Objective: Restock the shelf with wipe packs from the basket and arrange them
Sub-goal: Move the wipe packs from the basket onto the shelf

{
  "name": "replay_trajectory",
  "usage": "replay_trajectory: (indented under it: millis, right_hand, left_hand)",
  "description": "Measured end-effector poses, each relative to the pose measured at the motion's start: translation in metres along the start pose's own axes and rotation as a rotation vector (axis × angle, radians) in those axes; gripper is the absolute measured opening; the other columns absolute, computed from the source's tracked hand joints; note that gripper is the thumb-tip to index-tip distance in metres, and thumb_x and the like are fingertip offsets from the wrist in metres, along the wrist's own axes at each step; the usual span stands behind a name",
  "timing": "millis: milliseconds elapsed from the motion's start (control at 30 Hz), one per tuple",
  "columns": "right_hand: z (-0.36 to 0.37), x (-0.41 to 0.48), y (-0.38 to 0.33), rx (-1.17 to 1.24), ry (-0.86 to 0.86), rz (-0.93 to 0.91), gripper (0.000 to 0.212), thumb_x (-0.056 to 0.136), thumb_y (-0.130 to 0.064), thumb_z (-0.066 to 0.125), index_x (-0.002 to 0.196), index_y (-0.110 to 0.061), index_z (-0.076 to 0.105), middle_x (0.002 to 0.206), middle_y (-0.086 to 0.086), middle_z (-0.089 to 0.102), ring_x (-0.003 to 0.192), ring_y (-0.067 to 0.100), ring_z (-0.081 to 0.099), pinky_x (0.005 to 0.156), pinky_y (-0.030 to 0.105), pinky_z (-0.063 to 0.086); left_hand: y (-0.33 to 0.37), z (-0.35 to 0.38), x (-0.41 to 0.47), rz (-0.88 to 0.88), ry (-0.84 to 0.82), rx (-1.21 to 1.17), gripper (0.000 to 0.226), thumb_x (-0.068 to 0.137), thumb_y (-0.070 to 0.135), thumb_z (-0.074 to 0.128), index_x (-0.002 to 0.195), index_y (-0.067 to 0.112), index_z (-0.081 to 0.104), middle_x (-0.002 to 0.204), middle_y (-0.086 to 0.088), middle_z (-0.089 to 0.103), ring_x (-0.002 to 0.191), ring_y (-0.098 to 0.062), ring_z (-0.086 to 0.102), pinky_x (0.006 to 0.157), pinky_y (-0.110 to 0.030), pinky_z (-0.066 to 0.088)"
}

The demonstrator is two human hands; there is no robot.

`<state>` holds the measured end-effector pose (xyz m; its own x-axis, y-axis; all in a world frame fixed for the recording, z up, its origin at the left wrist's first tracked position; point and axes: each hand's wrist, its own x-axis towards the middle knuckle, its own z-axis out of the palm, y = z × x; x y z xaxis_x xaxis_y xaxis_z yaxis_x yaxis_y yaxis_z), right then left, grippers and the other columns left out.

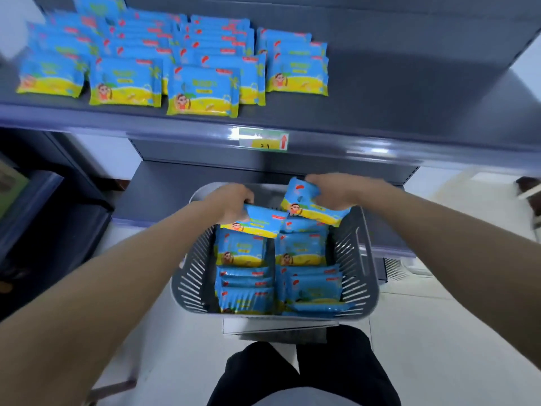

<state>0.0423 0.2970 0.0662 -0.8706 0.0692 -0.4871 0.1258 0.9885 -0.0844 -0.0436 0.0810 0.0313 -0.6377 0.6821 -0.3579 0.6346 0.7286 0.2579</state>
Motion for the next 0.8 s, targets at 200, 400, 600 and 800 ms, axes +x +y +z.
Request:
replay_trajectory:
  millis: [200,400,600,800]
  right_hand:
    - [-0.106,-0.030,0.035,-0.019,0.141,-0.002,0.041,0.096,-0.032,0.046,0.131,-0.018,0.033,0.118,0.016,0.054,0.090,0.029,0.050,0.073,0.033,0.039]
    - [-0.172,-0.016,0.064,0.037,0.366,-0.007,0.042,0.084,-0.004,0.054,0.122,-0.014,0.038,0.108,0.018,0.057,0.092,0.033,0.055,0.074,0.038,0.043]
    - [-0.177,0.045,0.070,0.146,0.388,-0.101,0.040,0.081,-0.004,0.066,0.115,-0.013,0.047,0.115,0.012,0.054,0.091,0.025,0.050,0.066,0.027,0.035]
    - [-0.189,0.105,0.075,0.164,0.423,-0.157,0.040,0.080,-0.015,0.071,0.113,-0.016,0.048,0.122,0.013,0.055,0.103,0.030,0.054,0.086,0.036,0.047]
  left_hand:
    - [0.038,-0.076,-0.007,0.128,0.127,-0.112,0.010,0.079,0.015,0.068,0.082,0.015,0.058,0.070,0.002,0.052,0.056,-0.011,0.047,0.050,-0.024,0.031]
    - [0.059,-0.134,-0.002,0.132,0.321,-0.188,0.011,0.078,0.016,0.071,0.084,0.015,0.062,0.071,0.003,0.054,0.063,-0.014,0.049,0.053,-0.025,0.035]
    - [0.064,-0.159,0.016,0.059,0.369,-0.255,0.012,0.077,0.013,0.071,0.080,0.019,0.061,0.070,0.002,0.057,0.067,-0.019,0.053,0.062,-0.030,0.042]
    - [0.065,-0.174,0.037,0.002,0.378,-0.366,0.014,0.076,0.008,0.071,0.089,0.014,0.069,0.063,0.006,0.057,0.052,0.000,0.050,0.048,-0.011,0.036]
